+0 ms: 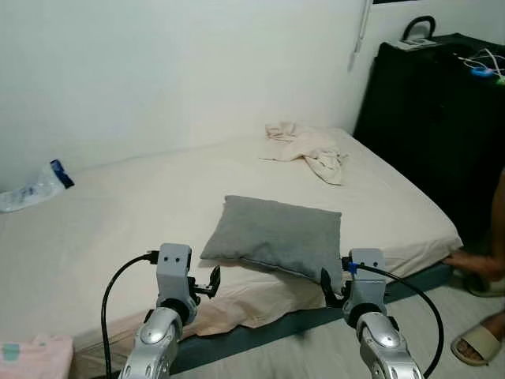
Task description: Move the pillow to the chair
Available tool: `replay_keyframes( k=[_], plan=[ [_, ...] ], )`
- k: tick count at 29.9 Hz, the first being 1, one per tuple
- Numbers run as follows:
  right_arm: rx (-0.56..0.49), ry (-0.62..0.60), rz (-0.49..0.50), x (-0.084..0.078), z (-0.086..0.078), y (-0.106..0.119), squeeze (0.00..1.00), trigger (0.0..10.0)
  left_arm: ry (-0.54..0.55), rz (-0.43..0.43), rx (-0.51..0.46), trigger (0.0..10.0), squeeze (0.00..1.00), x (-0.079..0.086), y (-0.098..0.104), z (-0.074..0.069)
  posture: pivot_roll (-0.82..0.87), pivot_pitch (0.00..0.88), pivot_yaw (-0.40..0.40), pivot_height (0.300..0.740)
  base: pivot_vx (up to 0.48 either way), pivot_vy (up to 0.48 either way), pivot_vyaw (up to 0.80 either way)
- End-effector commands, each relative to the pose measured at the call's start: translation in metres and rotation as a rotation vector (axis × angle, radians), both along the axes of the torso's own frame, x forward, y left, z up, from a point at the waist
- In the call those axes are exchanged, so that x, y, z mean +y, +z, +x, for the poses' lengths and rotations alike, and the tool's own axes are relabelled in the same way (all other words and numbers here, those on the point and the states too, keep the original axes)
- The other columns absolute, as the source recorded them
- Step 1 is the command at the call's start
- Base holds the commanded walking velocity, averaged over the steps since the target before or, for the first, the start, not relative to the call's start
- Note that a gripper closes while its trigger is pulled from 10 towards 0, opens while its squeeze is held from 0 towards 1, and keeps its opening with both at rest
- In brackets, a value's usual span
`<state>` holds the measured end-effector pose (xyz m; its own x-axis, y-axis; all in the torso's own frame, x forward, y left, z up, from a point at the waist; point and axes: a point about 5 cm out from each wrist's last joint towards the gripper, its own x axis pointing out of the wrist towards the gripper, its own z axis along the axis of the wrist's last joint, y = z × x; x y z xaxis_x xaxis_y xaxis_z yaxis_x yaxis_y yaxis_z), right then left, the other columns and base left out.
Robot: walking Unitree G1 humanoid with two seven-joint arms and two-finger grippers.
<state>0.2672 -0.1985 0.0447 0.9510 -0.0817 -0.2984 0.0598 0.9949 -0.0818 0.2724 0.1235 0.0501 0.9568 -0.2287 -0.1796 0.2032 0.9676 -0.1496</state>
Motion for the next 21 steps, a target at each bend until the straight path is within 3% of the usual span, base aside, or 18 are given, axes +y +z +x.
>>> replay_keyframes(
  k=[1,14,21],
  plan=[
    [-0.003,0.018,-0.005,0.0044,0.0004,0.0001,0.0,10.0,-0.002,0.026,0.016,10.0,0.0,0.0046,-0.004,-0.0023,-0.13,0.01,0.05,0.74,0.341,0.0,0.0],
    [0.002,0.019,-0.004,0.0047,-0.0004,-0.0004,0.0,10.0,0.012,0.012,0.02,10.0,0.0,0.0049,-0.0043,-0.0034,-0.13,0.016,0.05,0.74,0.336,0.0,0.0],
    [0.006,0.019,-0.002,0.0055,-0.0007,-0.0013,0.0,10.0,0.03,0.022,0.034,10.0,0.0,0.0069,-0.0062,-0.0023,-0.13,0.016,0.052,0.74,0.0,0.0,0.0]
  ],
)
